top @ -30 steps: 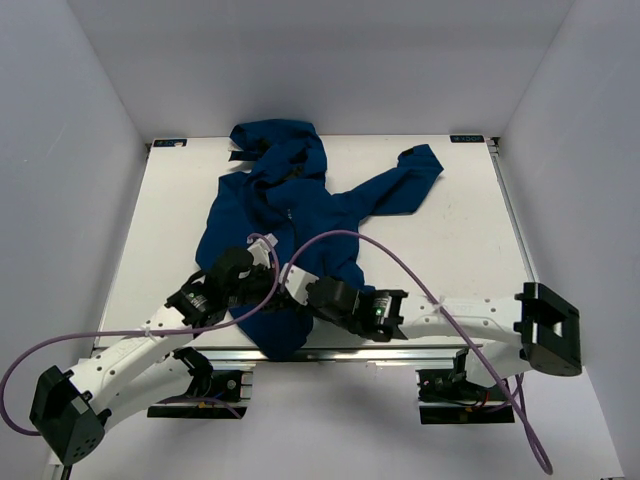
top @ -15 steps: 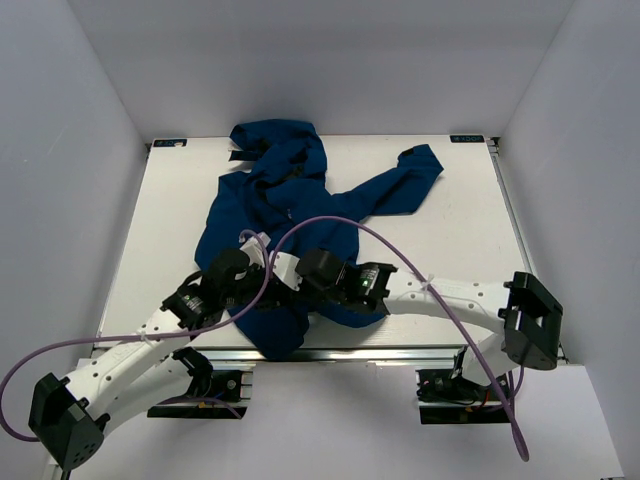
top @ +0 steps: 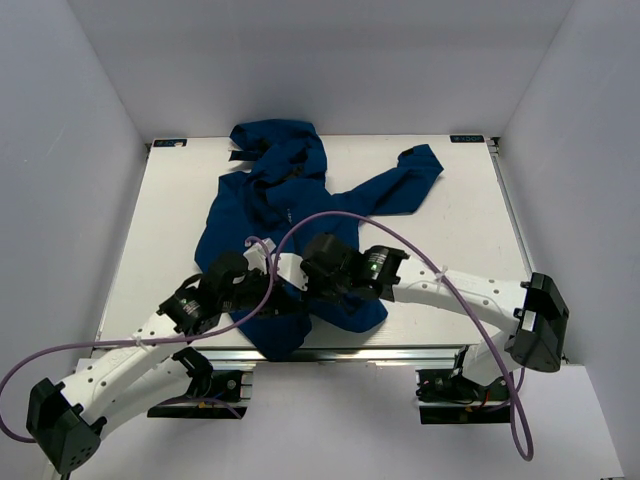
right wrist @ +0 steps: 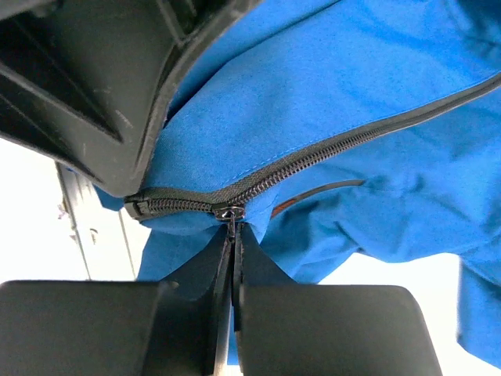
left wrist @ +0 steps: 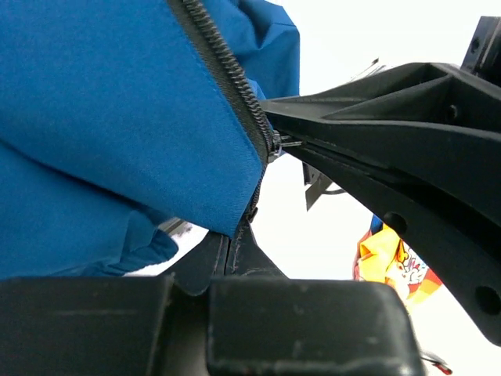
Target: Zip up the jacket
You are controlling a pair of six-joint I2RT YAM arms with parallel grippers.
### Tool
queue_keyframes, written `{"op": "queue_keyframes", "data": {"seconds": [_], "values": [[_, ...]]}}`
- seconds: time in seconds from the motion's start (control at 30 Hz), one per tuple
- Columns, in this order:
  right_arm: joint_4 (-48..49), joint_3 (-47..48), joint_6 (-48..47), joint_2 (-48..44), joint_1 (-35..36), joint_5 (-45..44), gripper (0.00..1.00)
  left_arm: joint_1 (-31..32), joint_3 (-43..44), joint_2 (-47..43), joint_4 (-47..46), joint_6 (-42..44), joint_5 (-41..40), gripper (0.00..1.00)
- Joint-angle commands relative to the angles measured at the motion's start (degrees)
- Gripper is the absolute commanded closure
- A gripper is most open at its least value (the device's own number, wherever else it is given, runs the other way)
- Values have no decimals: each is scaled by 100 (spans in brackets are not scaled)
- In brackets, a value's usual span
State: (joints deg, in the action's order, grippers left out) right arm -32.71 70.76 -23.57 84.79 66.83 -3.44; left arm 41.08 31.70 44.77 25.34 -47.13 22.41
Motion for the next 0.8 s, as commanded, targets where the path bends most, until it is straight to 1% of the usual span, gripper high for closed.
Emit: {"op": "queue_keyframes", "data": {"seconds": [0.0,0.07,0.1,0.13,0.17,0.2,0.23,0.33,0.4,0.43,0.5,0.53,0.57,0.63,0.67,0.73,0.77], "values": [[-131,640,-622,-105,-925,-2407,100,137,-261,-56,2281,406,694,100],[158,842,-823,-7,-1066,-2328,100,128,-261,-100,2431,424,729,100],[464,886,-903,124,-1197,-2310,100,128,-279,-144,2449,424,781,100],[650,939,-1051,203,-1355,-2336,100,137,-401,-179,2423,390,947,100],[791,1000,-1053,300,-1357,-2319,100,128,-471,-223,2405,354,949,100],[879,1105,-1114,518,-1496,-2284,100,137,-542,-302,2388,293,1080,100],[941,1333,-1149,634,-1558,-2240,100,128,-595,-329,2422,266,1133,100],[1038,1598,-1316,1012,-1673,-2038,100,137,-736,-487,2519,152,1300,100],[663,1957,-1395,1301,-1664,-1757,100,137,-745,-548,2615,134,1336,100],[156,2098,-1387,1372,-1664,-1400,100,128,-727,-549,2660,134,1310,100],[-60,2065,-1352,1356,-1673,-1194,100,137,-692,-531,2739,178,1248,100],[-8,1908,-1395,1286,-1690,-1203,100,137,-709,-522,2757,170,1248,100],[245,1532,-1491,1111,-1734,-1281,100,128,-744,-522,2739,170,1283,100],[449,1292,-1868,1013,-1761,-1518,100,128,-867,-540,2757,170,1432,100],[589,1256,-1949,1004,-1822,-1858,100,128,-902,-540,2783,178,1485,100],[651,1361,-2089,1013,-1927,-2107,100,137,-938,-522,2879,231,1520,100],[834,1422,-2125,1030,-2024,-2247,100,137,-947,-488,2906,275,1529,100]]}}
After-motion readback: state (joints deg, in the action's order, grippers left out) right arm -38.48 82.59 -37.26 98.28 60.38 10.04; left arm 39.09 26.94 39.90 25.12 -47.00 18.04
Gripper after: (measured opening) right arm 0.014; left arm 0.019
